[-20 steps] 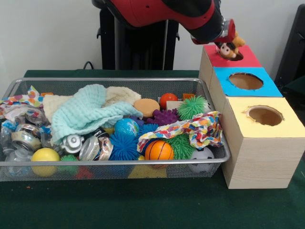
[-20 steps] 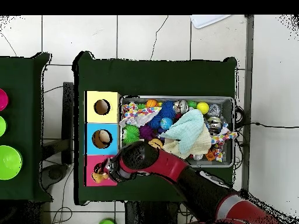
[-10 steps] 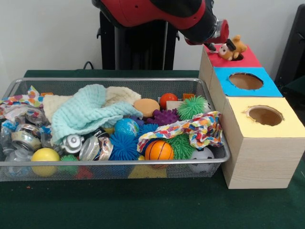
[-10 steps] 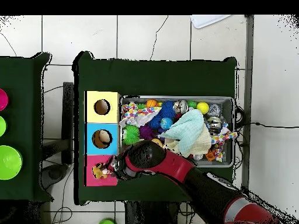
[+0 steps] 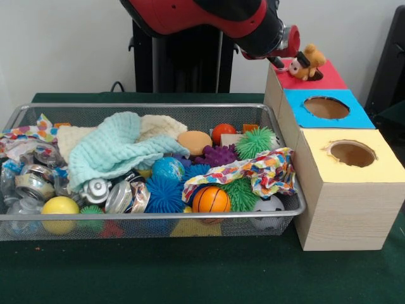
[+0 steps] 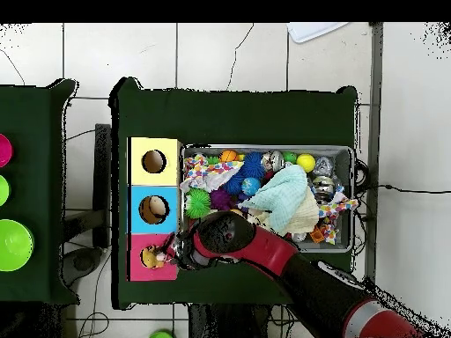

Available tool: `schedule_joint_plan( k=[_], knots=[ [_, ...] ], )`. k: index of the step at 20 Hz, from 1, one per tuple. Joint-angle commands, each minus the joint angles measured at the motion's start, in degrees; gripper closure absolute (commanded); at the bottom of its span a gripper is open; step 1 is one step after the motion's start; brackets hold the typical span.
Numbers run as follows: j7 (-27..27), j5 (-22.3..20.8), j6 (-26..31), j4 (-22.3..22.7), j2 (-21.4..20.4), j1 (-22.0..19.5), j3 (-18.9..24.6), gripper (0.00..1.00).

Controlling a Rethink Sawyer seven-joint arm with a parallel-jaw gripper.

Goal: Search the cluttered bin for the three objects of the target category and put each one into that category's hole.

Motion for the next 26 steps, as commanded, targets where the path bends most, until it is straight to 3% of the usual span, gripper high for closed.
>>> schedule_joint_plan(
  k=[1, 7, 26],
  knots=[
    [3.6, 3.2, -3.3, -2.7, -0.9, -1.4, 4.6, 0.0],
    [3.8, 4.7, -4.2, -1.7, 0.3, -2.7, 6.7, 0.0],
    [3.8, 3.6, -5.1, -2.6, 2.6, -2.5, 6.4, 0.0]
  ],
)
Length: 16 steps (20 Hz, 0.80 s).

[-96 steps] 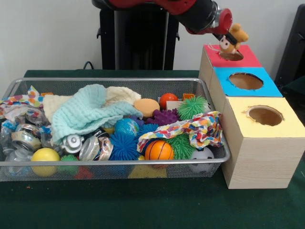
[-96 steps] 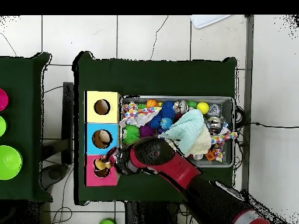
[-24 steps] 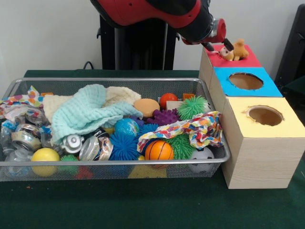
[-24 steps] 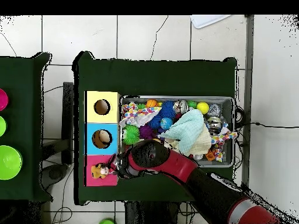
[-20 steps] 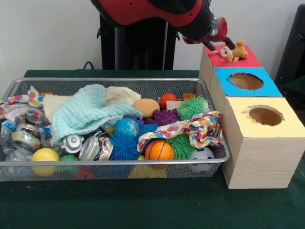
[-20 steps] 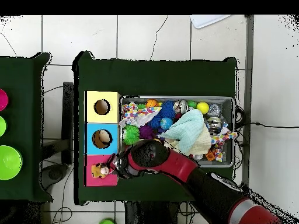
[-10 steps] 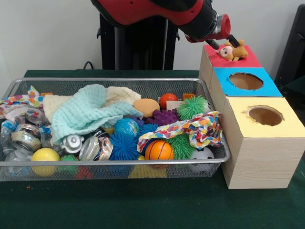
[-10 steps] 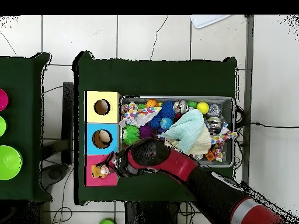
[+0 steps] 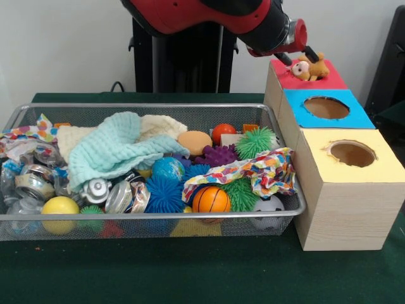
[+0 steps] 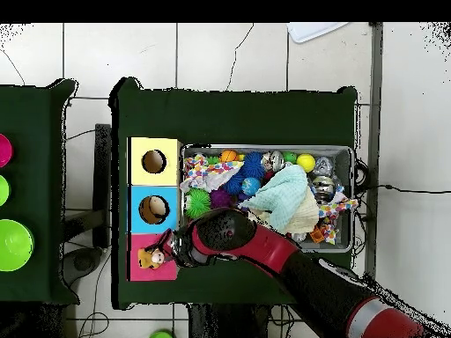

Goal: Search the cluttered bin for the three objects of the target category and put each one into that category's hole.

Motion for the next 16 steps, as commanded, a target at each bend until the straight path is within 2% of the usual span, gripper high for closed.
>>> schedule_joint_plan(
  k=[1, 2, 3, 4, 9, 14, 16],
  knots=[
    [3.9, 2.9, -4.8, -3.0, 2.6, -0.6, 2.7, 0.0],
    [4.0, 3.0, -4.5, -2.9, 2.6, -0.6, 2.7, 0.0],
    [4.1, 3.0, -4.2, -2.8, 2.7, -0.6, 2.8, 1.0],
    [3.6, 2.1, -6.3, -3.0, 2.6, -0.6, 2.9, 1.0],
    [4.5, 2.3, -5.7, -2.4, 1.9, -0.5, 2.7, 1.0],
    [4.0, 1.3, -4.4, -5.1, 3.6, 0.6, 0.7, 1.0],
    [4.0, 1.4, -4.7, -4.9, 3.8, 0.4, 0.8, 1.0]
  ],
)
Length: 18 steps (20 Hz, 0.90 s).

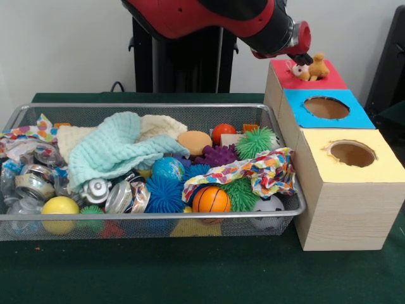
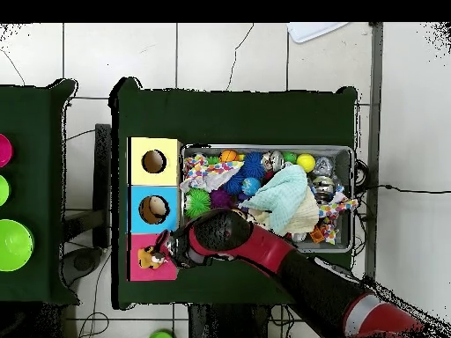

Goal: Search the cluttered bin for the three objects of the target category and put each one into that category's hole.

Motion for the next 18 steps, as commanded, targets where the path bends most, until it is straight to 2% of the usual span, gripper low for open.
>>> schedule_joint_plan(
  k=[1, 15, 18],
  knots=[
    [4.0, 1.6, -4.1, -4.8, 2.4, 0.2, 0.5, 1.0],
    [2.4, -3.6, -3.8, -6.2, 4.9, 2.9, -4.3, 1.0],
    [2.1, -4.3, -4.0, -7.9, 6.7, 3.5, -5.6, 1.0]
  ],
)
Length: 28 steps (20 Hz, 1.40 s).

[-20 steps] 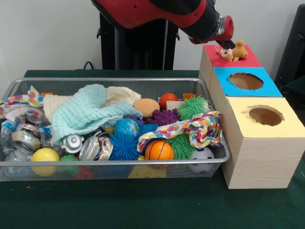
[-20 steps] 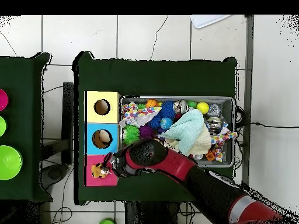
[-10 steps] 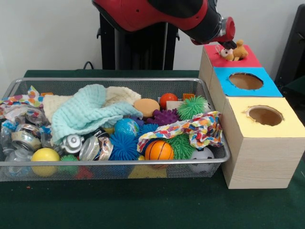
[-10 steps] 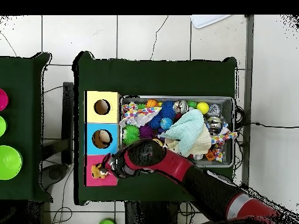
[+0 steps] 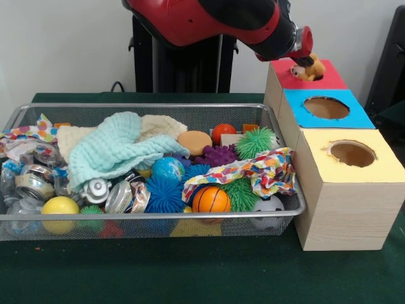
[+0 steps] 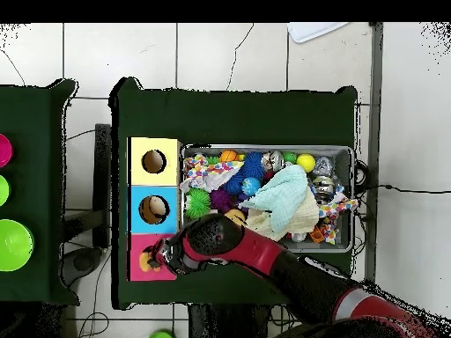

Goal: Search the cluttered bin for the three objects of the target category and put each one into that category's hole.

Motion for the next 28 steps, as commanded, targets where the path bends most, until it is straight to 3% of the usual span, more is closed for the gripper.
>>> schedule_joint_plan(
  k=[1, 15, 23, 28],
  knots=[
    [2.2, -2.4, -4.2, -7.9, 3.8, 1.4, -3.7, 1.0],
    [3.2, -3.3, -5.4, -7.1, 1.3, 2.0, -4.4, 1.0],
    [5.4, -0.3, 2.9, -3.6, -7.4, 0.4, -2.9, 1.0],
    [5.2, 0.8, 6.9, -3.2, -10.4, -0.4, -2.2, 1.0]
  ],
)
